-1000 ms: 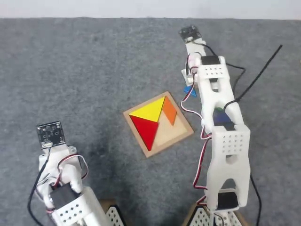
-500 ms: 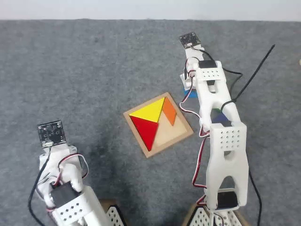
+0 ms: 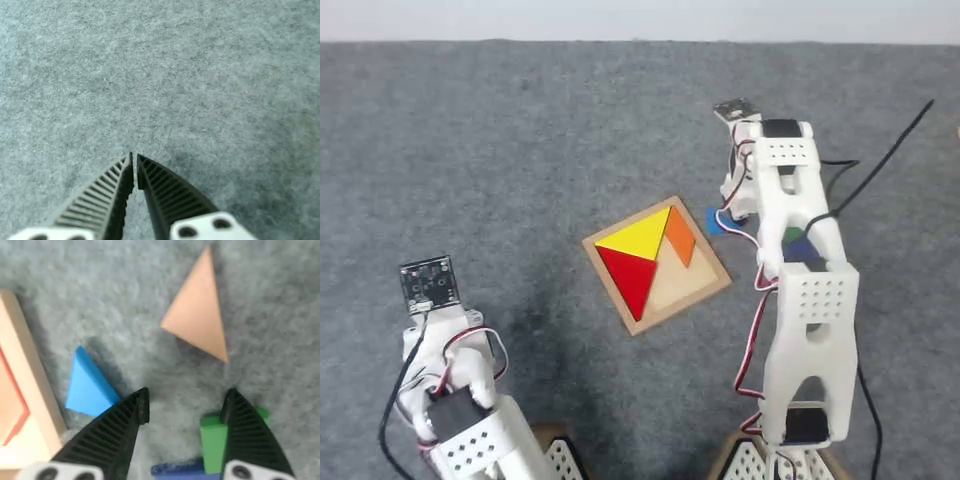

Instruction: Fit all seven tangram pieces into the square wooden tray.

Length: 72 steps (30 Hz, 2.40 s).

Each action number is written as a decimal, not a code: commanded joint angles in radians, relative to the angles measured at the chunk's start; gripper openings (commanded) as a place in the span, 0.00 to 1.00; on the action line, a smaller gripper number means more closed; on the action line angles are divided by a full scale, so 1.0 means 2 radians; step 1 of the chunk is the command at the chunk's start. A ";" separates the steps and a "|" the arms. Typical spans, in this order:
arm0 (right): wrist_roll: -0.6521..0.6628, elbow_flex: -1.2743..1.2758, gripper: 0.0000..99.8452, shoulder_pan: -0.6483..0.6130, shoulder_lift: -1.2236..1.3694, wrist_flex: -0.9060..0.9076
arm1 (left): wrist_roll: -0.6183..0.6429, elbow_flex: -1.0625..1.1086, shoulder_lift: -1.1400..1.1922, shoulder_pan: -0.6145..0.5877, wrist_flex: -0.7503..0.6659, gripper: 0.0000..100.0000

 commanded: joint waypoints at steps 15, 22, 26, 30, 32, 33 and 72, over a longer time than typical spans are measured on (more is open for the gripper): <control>0.041 -0.002 0.26 -0.013 -0.021 -0.115 | -0.005 -0.003 -0.003 0.003 0.001 0.02; 0.042 -0.003 0.26 -0.030 -0.022 -0.124 | -0.005 -0.003 -0.003 0.003 0.000 0.02; 0.042 -0.002 0.26 -0.041 -0.016 -0.129 | -0.005 -0.003 -0.003 0.003 -0.001 0.02; 0.042 -0.002 0.26 -0.053 -0.016 -0.132 | -0.005 -0.003 -0.003 0.003 -0.001 0.02; 0.042 -0.002 0.26 -0.061 -0.016 -0.132 | -0.005 -0.003 -0.003 0.003 -0.001 0.02; 0.042 -0.002 0.26 -0.065 -0.016 -0.133 | -0.005 -0.003 -0.003 0.003 -0.001 0.02; 0.043 -0.005 0.12 -0.011 0.003 -0.129 | -0.005 -0.003 -0.003 0.003 -0.001 0.02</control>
